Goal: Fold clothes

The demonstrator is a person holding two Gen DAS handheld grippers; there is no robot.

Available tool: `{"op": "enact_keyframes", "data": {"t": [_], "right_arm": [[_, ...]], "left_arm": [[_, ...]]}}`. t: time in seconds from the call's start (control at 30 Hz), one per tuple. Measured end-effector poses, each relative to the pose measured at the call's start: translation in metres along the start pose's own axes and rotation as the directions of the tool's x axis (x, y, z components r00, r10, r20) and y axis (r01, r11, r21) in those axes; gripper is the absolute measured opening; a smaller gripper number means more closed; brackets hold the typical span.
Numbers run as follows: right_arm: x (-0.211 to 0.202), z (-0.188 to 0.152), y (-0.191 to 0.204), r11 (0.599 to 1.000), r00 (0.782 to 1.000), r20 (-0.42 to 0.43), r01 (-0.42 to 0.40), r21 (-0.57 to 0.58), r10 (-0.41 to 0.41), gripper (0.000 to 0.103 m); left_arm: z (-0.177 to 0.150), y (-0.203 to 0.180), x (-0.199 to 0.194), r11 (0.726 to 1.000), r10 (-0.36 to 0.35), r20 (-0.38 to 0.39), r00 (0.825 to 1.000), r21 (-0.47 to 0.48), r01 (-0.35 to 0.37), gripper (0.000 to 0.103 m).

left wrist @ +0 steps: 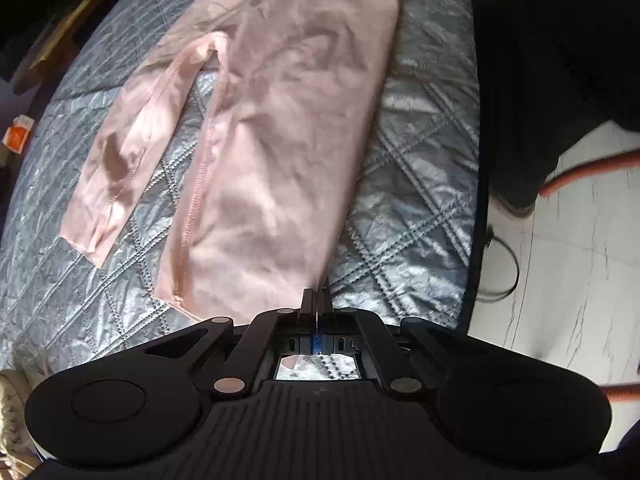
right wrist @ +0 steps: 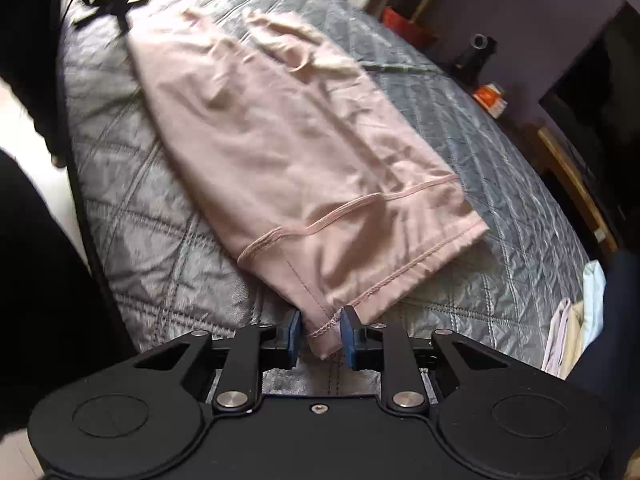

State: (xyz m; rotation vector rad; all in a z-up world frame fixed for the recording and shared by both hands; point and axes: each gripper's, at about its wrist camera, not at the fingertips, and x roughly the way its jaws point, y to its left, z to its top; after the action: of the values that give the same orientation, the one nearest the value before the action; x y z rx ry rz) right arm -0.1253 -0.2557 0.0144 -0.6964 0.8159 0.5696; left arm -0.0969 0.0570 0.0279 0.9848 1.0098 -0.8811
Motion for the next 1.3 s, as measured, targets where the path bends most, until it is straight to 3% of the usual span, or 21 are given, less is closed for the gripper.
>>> {"op": "enact_keyframes", "data": {"t": [0.23,0.4,0.77,0.87,0.97,1.1,1.3], "right_arm": [[-0.014,0.001,-0.013,0.992,0.999,0.048,0.003,0.129,-0.009,0.013],[-0.022,0.002,-0.010,0.991,0.999,0.052,-0.005,0.134,-0.002,0.013],[-0.052,-0.003,0.005,0.987,0.997,0.060,-0.052,0.150,0.043,0.013],[-0.063,-0.007,0.008,0.983,0.994,0.065,-0.092,0.159,0.082,0.013],[-0.072,-0.010,0.006,0.977,0.994,0.070,-0.100,0.187,0.088,0.013],[-0.076,-0.007,-0.016,0.941,0.990,0.121,-0.109,0.321,0.074,0.013],[-0.062,0.015,-0.057,0.912,0.990,0.142,-0.077,0.402,0.021,0.013]], "left_arm": [[-0.003,0.010,-0.018,0.996,0.017,0.047,0.999,-0.092,-0.012,0.000],[-0.004,0.017,-0.031,0.988,0.031,0.079,0.996,-0.156,-0.018,0.000],[-0.014,0.018,-0.076,0.970,-0.057,0.190,0.980,-0.220,0.099,0.000],[-0.020,0.028,-0.096,0.942,-0.096,0.253,0.963,-0.290,0.171,0.000],[-0.022,0.038,-0.100,0.920,-0.105,0.269,0.957,-0.340,0.196,0.000],[-0.022,0.071,-0.093,0.866,-0.064,0.309,0.949,-0.455,0.207,0.000],[-0.009,0.135,-0.078,0.761,0.043,0.357,0.933,-0.617,0.201,0.000]]}}
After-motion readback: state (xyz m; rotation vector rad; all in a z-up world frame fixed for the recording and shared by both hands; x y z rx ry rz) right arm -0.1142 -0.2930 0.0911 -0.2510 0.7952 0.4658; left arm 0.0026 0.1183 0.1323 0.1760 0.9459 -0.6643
